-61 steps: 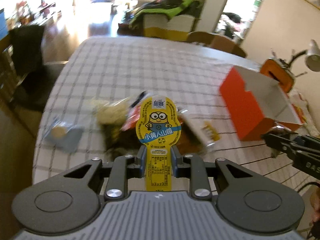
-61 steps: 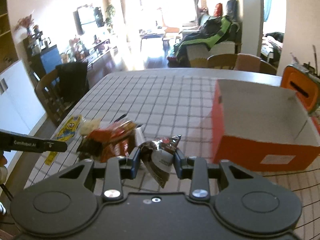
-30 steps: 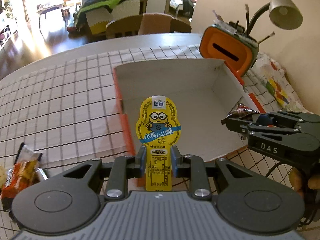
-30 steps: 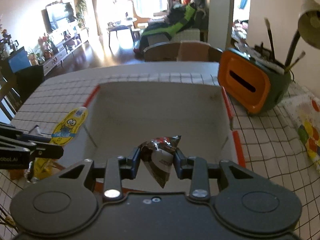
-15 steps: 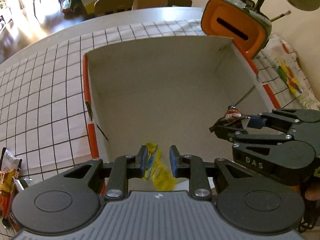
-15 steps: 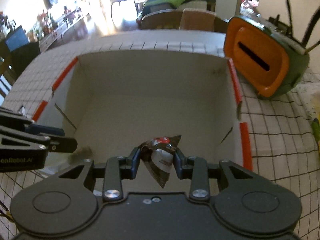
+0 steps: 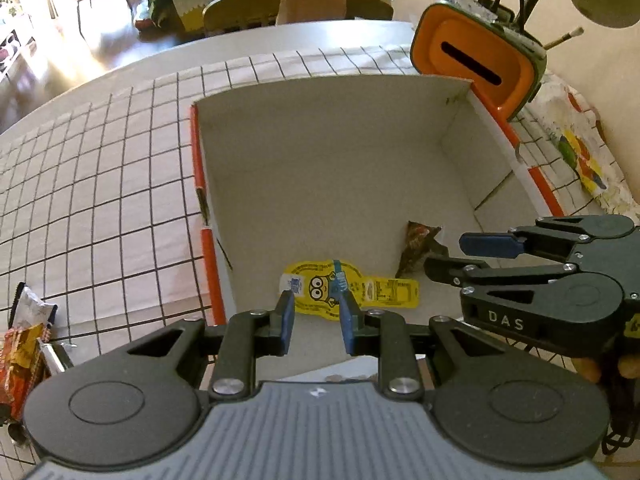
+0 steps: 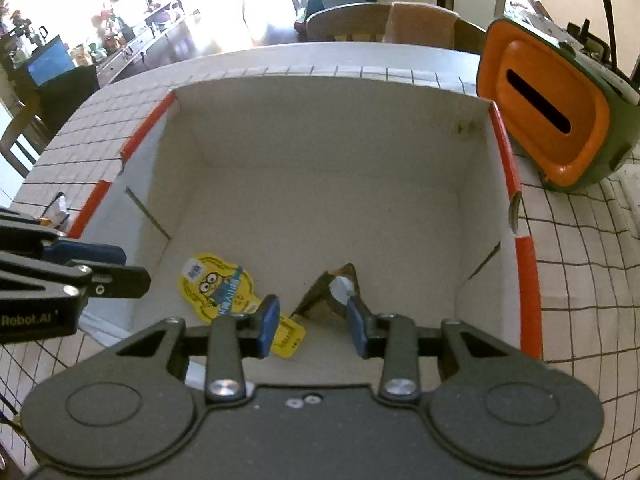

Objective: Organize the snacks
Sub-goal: 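Open the left gripper dropping the Minion packet while the right drops the dark packet into the box, then move both empty grippers back to the snack pile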

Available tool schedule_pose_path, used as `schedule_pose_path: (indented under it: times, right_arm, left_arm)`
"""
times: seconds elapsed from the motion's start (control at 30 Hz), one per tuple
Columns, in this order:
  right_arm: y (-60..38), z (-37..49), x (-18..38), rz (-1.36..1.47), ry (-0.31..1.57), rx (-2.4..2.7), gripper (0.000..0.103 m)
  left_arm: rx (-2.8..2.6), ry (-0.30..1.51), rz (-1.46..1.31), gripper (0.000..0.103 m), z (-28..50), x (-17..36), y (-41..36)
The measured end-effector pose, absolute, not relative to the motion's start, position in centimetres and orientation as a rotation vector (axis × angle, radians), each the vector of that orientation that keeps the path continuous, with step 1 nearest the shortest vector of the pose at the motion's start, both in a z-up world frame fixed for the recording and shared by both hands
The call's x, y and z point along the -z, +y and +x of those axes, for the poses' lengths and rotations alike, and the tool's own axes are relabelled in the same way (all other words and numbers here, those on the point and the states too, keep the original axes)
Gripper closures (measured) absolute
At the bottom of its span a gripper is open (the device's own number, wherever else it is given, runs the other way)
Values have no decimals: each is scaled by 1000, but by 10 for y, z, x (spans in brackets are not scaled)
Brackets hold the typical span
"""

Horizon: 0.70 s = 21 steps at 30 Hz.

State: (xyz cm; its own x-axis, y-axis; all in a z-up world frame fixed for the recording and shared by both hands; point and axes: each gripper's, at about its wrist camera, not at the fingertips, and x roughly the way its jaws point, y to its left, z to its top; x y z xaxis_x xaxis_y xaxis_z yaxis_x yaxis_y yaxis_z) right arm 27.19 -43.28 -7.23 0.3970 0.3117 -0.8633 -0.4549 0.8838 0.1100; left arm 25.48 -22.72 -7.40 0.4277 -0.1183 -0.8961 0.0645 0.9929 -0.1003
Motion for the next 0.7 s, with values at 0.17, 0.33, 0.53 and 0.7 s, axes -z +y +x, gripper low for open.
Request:
schedule_pose_path:
  times: [0.17,0.33,0.53,0.7]
  right_arm:
    - [-441,274,61,-114,1029,-527,64]
    - [-440,265,45,-111,974,-543,62]
    - [-435,254,28,-96,930,-557,56]
    - [-427,241,15,-67,892,-552,43]
  left_arm:
    - [106,1091,-66,80,245,62,-224]
    - [97,1050,-74,77,236,50,-221]
    - [98,1006,-79,73,223,37,-213]
    - [103,959,-91,58,210,28,-198]
